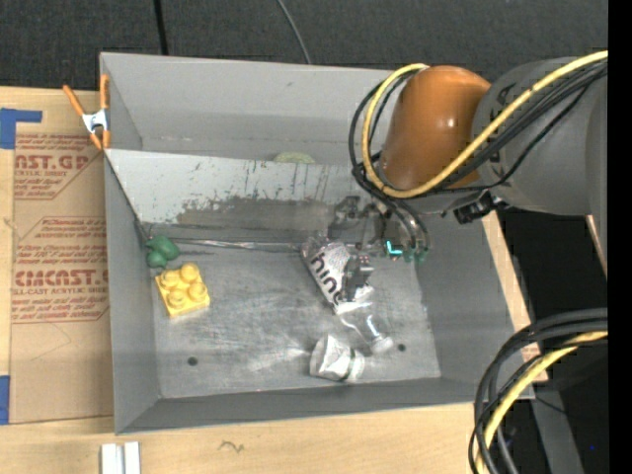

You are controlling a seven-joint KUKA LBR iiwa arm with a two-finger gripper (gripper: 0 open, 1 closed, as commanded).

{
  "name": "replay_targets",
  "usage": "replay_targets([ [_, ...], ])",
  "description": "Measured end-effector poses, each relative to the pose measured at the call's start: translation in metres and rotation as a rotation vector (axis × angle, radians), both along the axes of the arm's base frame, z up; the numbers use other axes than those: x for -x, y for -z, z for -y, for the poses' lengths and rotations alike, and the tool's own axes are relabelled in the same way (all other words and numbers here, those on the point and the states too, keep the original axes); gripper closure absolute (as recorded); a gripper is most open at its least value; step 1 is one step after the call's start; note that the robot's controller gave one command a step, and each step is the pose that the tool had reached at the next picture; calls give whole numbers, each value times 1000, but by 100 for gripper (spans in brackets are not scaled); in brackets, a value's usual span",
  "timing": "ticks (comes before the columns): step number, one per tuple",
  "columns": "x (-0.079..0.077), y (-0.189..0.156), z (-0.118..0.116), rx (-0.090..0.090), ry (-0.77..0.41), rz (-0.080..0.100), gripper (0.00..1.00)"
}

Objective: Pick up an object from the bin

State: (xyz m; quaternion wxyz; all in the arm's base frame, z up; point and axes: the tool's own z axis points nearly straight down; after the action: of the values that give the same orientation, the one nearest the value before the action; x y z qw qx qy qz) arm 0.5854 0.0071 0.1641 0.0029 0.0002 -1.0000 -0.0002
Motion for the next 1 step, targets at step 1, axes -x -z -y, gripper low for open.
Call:
replay_targets([
  [1,-2,-4,0,0,0,8,0],
])
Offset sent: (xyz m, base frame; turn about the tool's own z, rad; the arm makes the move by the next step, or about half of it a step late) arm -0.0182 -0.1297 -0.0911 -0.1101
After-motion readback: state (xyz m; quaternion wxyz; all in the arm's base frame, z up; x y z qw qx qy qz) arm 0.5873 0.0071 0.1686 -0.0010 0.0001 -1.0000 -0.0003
